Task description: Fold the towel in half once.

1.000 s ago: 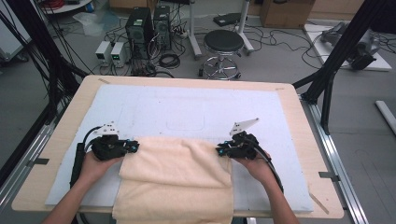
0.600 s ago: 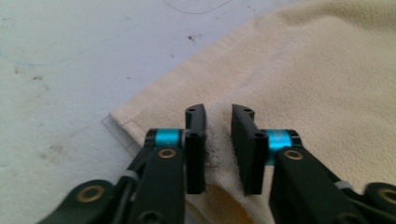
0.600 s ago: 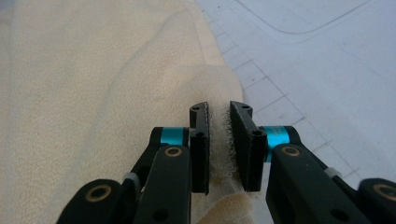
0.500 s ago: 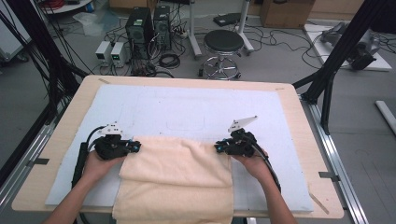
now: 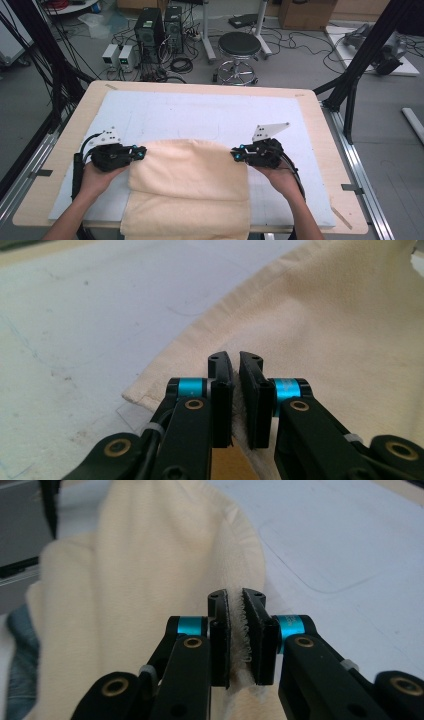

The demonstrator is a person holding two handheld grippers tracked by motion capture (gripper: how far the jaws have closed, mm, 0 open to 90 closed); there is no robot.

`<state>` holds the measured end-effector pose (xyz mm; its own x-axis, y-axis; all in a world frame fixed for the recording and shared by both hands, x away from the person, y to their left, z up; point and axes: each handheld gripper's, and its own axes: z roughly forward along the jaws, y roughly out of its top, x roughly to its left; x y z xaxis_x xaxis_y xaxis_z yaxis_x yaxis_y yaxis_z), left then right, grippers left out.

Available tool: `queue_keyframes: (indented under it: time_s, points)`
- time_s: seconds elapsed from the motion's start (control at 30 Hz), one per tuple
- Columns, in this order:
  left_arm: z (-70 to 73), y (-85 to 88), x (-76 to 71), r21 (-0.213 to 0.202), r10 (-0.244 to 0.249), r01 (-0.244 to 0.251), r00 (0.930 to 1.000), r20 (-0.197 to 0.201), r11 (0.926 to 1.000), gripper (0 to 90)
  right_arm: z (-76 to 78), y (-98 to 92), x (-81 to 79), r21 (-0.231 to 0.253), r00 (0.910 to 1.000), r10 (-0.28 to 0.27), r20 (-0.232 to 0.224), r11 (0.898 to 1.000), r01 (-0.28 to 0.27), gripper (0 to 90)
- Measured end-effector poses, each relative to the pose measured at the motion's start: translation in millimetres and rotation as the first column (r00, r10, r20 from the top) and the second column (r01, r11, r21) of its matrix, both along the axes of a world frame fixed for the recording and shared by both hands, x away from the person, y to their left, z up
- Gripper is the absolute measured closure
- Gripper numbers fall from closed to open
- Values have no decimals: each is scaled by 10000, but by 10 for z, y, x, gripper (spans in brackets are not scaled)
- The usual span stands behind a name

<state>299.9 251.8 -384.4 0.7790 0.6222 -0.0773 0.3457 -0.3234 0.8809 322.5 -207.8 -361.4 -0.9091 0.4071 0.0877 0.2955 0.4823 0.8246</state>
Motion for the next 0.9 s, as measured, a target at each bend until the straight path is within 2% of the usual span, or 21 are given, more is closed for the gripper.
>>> queue_keyframes:
  time_s: [0.17,0.27,0.3,0.33,0.4,0.47,0.53,0.6,0.67,0.8,0.9]
  points:
    - [99,120,-499,-172,-564,576,9963,645,9982,830,142,-78,-396,145,9967,498,635,9986,-508,819]
    - [67,183,-909,-212,-1180,1198,9904,720,9926,814,154,-110,-725,317,9937,995,507,9944,-1012,799]
    - [56,199,-990,-195,-1340,1356,9886,692,9906,776,142,-118,-847,425,9909,1295,362,9905,-1310,757]
    - [42,219,-1076,-186,-1488,1501,9871,589,9885,722,132,-122,-907,536,9899,1397,242,9886,-1408,722]
    - [19,257,-1164,-50,-1531,1536,9869,513,9881,676,99,-123,-1019,547,9877,1562,25,9862,-1561,693]
    - [-10,279,-1143,119,-1401,1398,9897,305,9901,618,48,-115,-1024,346,9886,1500,-129,9882,-1494,656]
    - [-46,280,-1058,268,-1249,1245,9921,129,9919,601,-23,-108,-947,252,9899,1366,-387,9904,-1356,627]
    - [-85,252,-943,329,-1002,1001,9950,12,9944,574,-104,-99,-834,-95,9937,1051,-392,9944,-1055,600]
    - [-117,221,-800,438,-794,794,9968,-21,9959,563,-189,-87,-704,-580,9976,555,-414,9966,-579,563]
    - [-193,143,-484,610,-241,247,9996,-109,9978,536,-355,-84,-429,-1361,9994,-225,-279,9905,185,509]
    - [-271,96,-238,941,102,-71,9994,-325,9955,487,-451,-95,-242,-1431,9978,-622,-221,9880,584,478]
